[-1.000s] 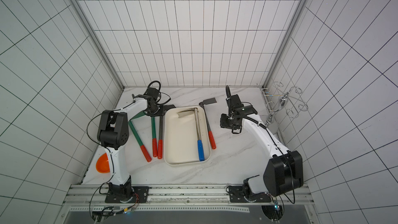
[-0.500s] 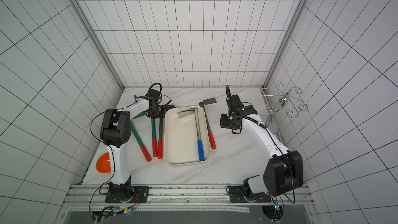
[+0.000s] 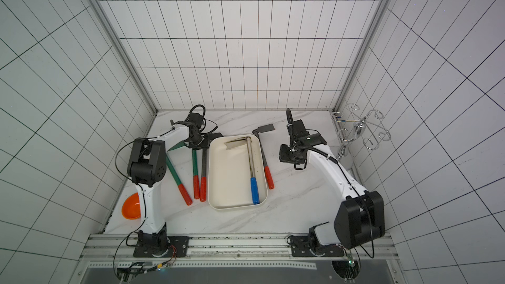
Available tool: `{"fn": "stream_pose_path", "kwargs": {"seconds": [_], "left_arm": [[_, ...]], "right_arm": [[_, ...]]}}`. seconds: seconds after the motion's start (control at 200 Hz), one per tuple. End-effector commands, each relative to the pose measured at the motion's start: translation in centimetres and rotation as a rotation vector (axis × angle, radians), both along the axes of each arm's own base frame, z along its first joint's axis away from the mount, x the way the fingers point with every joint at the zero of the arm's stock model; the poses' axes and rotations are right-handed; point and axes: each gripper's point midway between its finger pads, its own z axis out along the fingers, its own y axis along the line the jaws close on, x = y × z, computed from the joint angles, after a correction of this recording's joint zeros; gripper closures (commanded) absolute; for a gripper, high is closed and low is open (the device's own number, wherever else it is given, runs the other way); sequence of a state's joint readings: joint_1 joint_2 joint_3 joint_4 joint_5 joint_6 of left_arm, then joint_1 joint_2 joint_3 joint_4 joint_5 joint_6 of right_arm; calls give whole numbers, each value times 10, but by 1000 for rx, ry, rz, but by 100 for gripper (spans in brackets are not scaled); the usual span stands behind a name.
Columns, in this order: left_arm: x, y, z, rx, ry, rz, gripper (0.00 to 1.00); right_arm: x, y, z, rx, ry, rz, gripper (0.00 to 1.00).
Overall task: Put the small hoe into the storage box
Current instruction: Pick up the hoe from the center of the board.
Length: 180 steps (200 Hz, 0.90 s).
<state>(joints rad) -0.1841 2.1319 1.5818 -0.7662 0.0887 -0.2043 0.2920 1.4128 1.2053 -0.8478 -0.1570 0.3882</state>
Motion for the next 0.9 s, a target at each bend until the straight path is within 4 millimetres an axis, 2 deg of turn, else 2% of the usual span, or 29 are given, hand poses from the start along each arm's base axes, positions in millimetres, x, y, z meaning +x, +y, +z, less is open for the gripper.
{"fn": "stream_pose_path", "kwargs": {"seconds": [0.0,0.63,0.895], "left_arm": [[7,-7,-3,-14,-12,-3,59],[8,-5,-2,-8,-17,1,70],[8,-3,5,-11,-30,9,75]], "right_arm": [[-7,-5,-9,-6,41,-14,58],[-7,-5,-10,-8,41,-15,58],[-6,-5,-9,-7,39,-15,58]]}}
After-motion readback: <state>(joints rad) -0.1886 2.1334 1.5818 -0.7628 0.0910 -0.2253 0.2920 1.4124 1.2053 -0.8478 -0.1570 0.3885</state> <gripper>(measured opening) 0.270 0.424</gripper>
